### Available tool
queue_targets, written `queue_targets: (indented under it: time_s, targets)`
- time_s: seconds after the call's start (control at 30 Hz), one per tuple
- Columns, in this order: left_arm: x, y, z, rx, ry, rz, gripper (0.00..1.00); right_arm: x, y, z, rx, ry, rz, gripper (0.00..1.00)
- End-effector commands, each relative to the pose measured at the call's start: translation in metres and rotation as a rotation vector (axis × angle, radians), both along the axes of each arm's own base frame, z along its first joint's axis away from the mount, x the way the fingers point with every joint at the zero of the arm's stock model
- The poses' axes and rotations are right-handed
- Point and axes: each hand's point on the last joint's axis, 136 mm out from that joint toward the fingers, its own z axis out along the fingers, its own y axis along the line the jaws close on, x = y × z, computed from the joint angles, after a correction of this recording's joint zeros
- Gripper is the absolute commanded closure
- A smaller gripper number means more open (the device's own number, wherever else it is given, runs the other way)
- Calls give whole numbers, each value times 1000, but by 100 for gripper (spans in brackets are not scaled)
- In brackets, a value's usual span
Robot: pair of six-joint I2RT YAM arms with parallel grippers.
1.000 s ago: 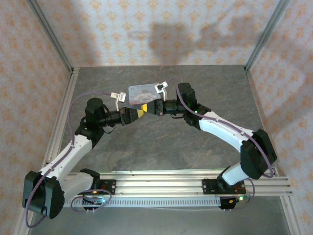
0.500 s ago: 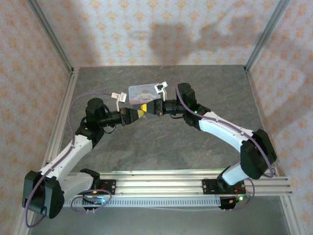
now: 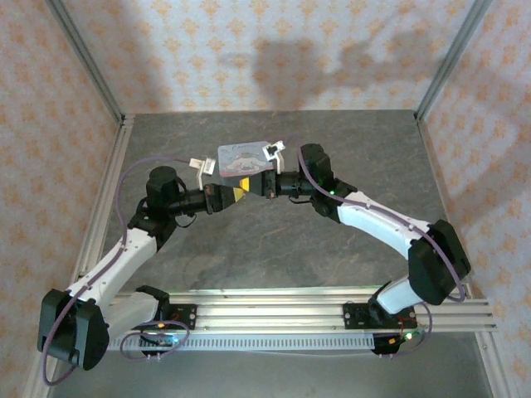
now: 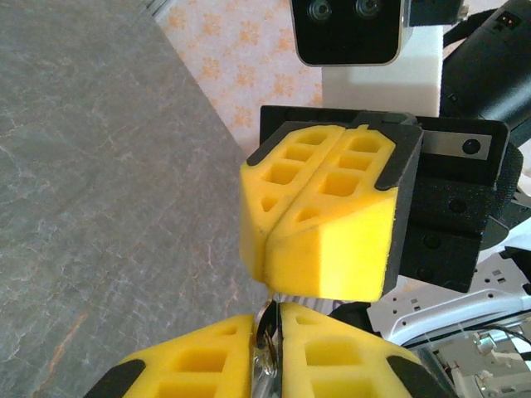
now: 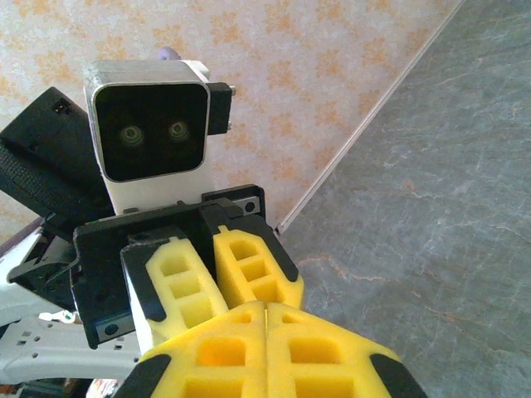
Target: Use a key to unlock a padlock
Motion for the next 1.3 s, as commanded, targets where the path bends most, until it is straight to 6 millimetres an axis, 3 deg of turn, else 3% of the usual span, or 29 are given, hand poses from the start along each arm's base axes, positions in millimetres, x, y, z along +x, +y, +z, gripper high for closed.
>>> queue_targets:
  time_s: [0.0, 0.43, 0.67, 1.27]
  targets:
    - [-2, -1, 4, 3, -29, -3, 85, -2, -4, 20, 45, -83, -18, 100]
    - [-4, -1, 5, 0, -36, -9, 90, -1, -4, 21, 55, -82, -20, 100]
    - [-5, -2, 11, -18, -47, -21, 82, -1, -2, 20, 71, -71, -17, 100]
    - [-3, -3, 15, -23, -58, -22, 73, -4, 1, 19, 79, -60, 4, 100]
